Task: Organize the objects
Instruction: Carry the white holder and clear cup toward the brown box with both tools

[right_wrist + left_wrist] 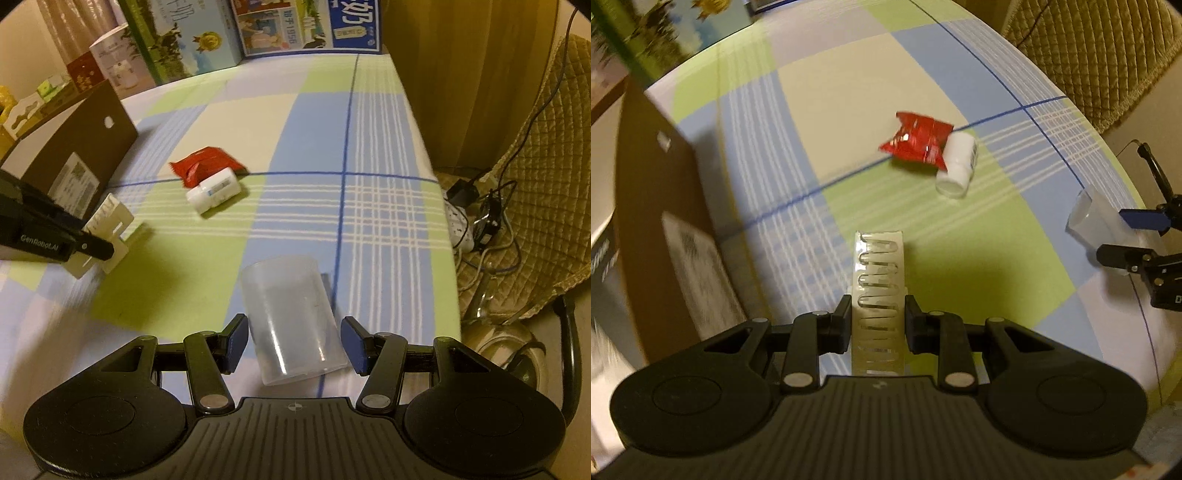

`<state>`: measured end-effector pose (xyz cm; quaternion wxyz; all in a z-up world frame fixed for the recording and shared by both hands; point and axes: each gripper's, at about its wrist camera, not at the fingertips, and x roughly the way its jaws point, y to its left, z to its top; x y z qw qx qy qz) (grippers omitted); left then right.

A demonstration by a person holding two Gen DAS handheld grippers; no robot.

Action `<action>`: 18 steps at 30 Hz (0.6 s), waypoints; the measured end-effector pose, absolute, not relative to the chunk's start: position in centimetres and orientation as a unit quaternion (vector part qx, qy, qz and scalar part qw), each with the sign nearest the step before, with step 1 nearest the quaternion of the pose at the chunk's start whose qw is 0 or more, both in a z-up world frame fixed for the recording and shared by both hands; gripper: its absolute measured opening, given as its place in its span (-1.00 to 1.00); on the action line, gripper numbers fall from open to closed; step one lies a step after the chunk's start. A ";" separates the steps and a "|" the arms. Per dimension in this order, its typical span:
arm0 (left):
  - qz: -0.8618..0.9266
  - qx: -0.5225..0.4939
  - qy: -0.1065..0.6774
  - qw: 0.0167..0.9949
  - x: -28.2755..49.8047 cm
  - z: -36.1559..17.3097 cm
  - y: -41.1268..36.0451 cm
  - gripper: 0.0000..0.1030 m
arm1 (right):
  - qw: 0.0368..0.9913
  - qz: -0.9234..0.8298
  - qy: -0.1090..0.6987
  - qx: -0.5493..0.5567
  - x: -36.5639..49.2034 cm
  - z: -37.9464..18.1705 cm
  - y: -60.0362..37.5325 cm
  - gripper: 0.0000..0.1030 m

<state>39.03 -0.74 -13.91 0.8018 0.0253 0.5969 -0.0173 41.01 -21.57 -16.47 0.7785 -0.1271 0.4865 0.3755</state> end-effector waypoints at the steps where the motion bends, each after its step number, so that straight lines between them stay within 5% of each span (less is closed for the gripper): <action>1: -0.013 0.020 0.595 0.803 38.5 -13.8 -0.6 -0.55 | 0.777 0.379 0.488 -0.127 40.8 -16.5 -21.6 0.01; 18: 0.048 -0.076 0.539 0.837 28.6 -9.2 3.4 -0.55 | 0.745 0.467 0.467 -0.093 35.9 -12.8 -18.0 0.01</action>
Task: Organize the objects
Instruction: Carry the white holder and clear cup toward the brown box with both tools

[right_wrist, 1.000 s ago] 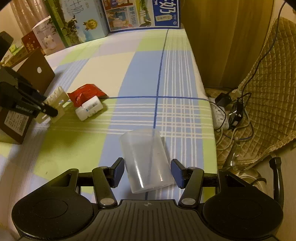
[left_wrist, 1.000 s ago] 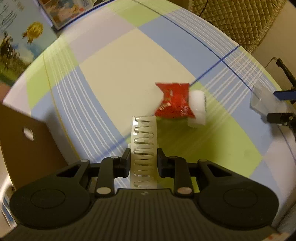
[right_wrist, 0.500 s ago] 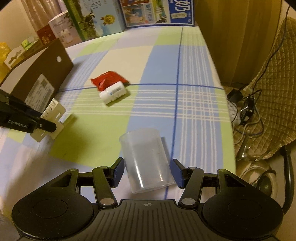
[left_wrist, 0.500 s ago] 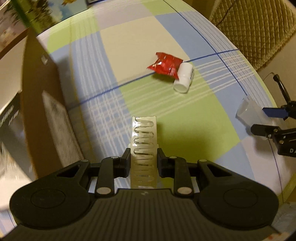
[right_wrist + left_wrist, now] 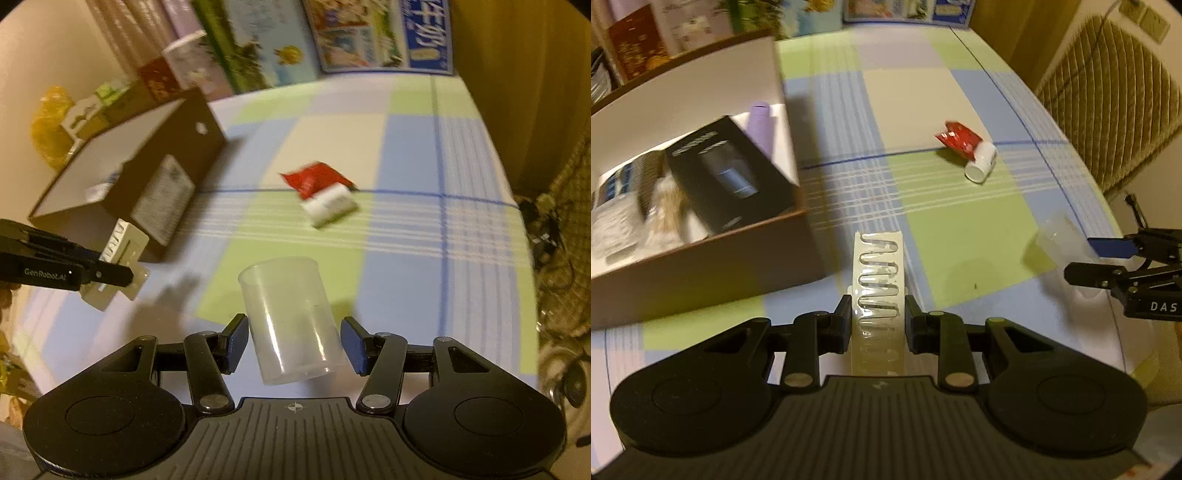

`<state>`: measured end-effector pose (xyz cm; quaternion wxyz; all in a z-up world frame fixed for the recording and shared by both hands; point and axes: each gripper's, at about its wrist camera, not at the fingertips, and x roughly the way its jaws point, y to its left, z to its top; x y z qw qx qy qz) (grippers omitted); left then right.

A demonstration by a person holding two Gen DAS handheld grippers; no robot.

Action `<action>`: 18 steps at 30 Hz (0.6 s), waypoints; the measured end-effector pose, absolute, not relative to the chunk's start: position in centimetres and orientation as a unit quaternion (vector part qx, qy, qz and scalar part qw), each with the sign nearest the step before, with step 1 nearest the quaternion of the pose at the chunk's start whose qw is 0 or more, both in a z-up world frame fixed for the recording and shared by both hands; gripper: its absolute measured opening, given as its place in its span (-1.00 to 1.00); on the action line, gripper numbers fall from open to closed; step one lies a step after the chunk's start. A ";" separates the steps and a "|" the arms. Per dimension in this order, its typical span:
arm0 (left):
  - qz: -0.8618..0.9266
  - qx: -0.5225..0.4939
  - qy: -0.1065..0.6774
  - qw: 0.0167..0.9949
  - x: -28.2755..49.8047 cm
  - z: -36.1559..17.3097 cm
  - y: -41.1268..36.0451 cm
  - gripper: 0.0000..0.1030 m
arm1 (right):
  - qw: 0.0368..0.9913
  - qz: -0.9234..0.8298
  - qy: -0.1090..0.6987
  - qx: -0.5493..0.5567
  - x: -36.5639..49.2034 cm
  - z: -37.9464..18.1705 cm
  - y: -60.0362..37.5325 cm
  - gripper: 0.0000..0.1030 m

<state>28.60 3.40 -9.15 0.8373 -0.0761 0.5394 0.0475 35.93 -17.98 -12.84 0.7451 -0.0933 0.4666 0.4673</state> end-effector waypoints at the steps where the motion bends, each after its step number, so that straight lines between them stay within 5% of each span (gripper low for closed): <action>1: 0.051 -0.081 0.535 0.840 28.0 -8.8 3.8 -0.55 | 0.744 0.473 0.463 -0.092 35.6 -12.5 -17.7 0.01; 18: 0.151 -0.126 0.458 0.867 19.5 -2.8 14.0 -0.55 | 0.696 0.588 0.404 -0.085 29.9 -7.2 -6.2 0.01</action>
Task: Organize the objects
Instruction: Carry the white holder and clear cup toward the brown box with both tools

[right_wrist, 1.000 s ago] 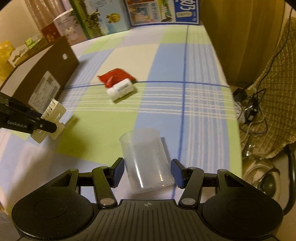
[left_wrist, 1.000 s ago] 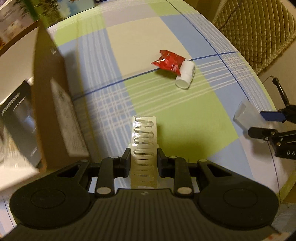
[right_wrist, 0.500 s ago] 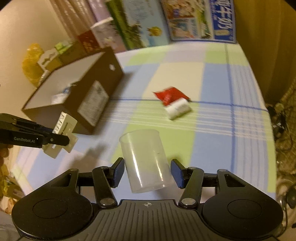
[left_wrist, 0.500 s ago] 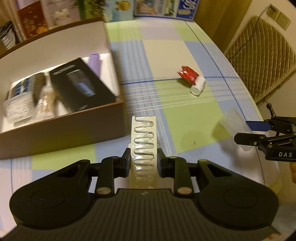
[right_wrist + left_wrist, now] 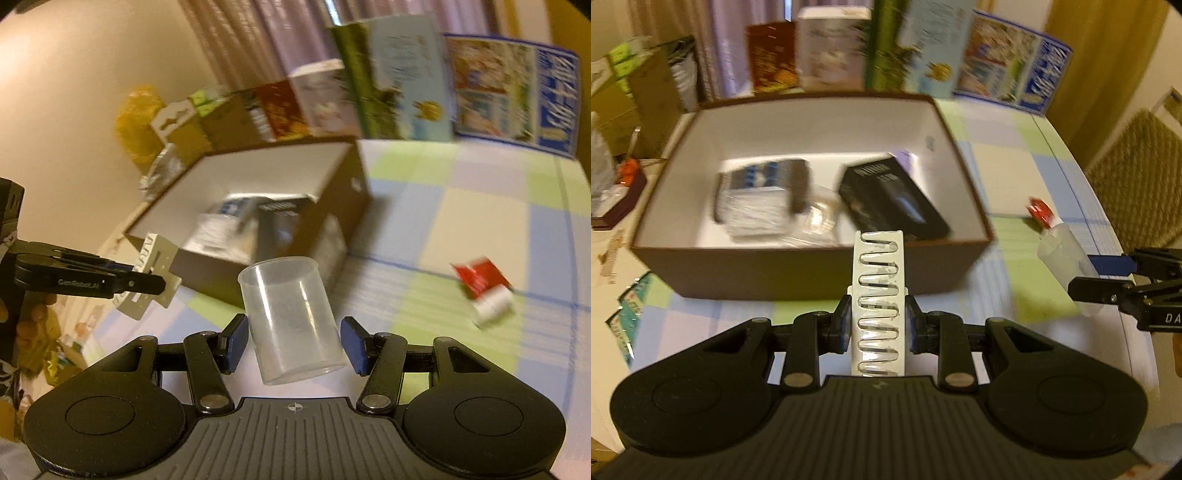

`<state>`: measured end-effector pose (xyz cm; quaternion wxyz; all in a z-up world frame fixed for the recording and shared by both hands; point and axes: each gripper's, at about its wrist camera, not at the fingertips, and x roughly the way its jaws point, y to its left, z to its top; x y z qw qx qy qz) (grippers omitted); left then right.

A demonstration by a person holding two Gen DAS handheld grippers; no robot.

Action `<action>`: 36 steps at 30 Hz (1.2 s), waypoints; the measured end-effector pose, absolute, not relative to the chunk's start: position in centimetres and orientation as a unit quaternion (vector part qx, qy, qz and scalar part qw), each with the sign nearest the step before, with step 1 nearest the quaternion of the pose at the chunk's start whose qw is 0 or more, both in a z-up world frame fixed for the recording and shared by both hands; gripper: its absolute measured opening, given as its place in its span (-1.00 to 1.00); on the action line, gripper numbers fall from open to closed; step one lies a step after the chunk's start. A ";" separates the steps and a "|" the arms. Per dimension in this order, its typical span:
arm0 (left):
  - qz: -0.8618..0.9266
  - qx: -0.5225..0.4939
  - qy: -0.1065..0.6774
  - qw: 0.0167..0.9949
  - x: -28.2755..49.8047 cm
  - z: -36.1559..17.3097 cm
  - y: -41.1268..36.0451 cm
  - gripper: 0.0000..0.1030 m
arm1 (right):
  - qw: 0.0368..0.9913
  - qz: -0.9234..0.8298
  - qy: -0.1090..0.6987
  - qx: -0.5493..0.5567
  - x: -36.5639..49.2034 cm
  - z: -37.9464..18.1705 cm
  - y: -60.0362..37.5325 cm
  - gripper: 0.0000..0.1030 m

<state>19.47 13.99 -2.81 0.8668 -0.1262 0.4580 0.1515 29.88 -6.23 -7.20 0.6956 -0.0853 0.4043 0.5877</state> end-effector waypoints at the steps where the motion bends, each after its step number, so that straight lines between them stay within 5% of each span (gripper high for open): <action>1: 0.158 -0.127 0.453 0.868 19.2 -2.5 14.8 -0.55 | 0.693 0.594 0.399 -0.086 29.6 -7.0 -5.1 0.01; 13: 0.206 -0.111 0.421 0.877 19.2 -0.1 24.4 -0.55 | 0.684 0.622 0.371 -0.089 27.4 -6.0 6.8 0.01; 36: 0.172 -0.114 0.503 0.840 24.0 -7.0 32.2 -0.55 | 0.689 0.580 0.416 -0.123 27.0 -9.9 14.2 0.01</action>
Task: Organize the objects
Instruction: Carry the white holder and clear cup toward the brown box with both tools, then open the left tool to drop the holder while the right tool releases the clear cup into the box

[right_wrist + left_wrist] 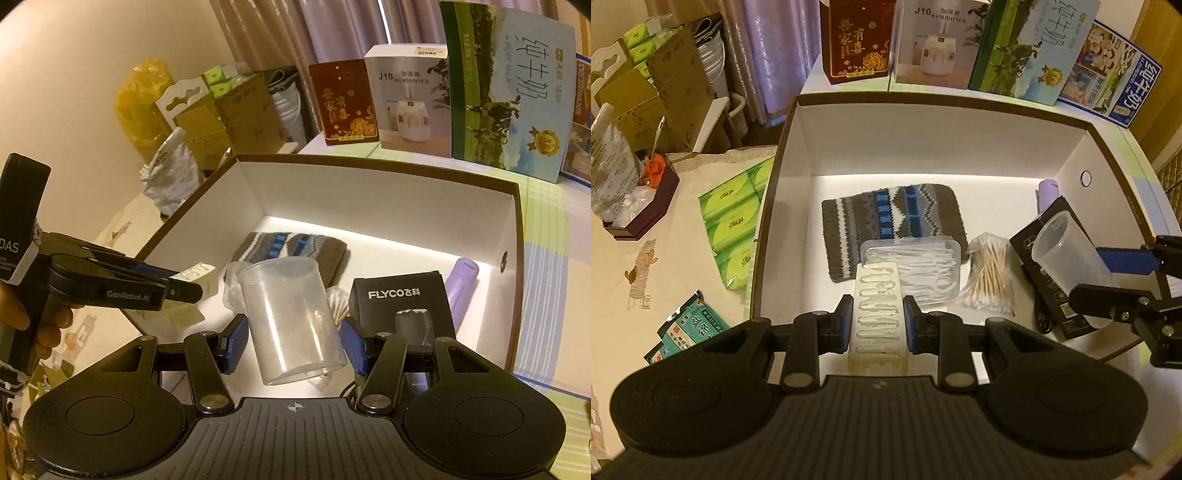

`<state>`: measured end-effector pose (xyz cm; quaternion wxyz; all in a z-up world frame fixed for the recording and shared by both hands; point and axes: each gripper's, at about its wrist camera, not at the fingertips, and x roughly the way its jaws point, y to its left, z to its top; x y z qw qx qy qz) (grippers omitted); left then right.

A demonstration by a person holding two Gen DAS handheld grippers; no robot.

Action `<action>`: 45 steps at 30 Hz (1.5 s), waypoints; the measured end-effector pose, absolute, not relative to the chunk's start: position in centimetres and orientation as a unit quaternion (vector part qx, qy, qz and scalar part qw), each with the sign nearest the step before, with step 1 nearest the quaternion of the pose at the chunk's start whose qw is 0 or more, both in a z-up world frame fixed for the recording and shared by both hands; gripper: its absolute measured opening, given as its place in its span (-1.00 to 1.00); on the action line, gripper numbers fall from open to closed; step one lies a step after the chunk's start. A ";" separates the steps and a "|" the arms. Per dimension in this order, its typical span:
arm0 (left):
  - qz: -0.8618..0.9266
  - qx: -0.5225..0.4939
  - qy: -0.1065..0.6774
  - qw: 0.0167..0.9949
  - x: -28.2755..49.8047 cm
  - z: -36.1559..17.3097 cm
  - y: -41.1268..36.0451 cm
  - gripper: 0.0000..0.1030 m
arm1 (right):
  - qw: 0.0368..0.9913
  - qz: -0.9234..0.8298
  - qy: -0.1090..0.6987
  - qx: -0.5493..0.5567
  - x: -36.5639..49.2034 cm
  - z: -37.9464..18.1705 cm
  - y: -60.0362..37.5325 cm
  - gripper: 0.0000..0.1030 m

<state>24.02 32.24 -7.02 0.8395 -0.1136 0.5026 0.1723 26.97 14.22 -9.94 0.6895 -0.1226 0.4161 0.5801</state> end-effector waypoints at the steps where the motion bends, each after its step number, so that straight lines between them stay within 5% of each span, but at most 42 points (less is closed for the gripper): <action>1: 0.173 -0.113 0.503 0.839 24.1 -7.1 32.3 -0.55 | 0.689 0.579 0.417 -0.123 27.0 -10.0 14.3 0.01; 24: 0.178 -0.102 0.495 0.844 24.1 -6.3 32.3 -0.07 | 0.695 0.583 0.405 -0.114 26.1 -10.2 15.9 0.03; 27: 0.179 -0.100 0.494 0.845 24.0 -6.1 32.4 0.01 | 0.696 0.582 0.405 -0.114 26.1 -10.0 16.0 0.22; 45: 0.175 -0.081 0.480 0.856 24.1 -4.6 30.9 0.49 | 0.725 0.553 0.389 -0.134 26.5 -8.5 13.3 0.62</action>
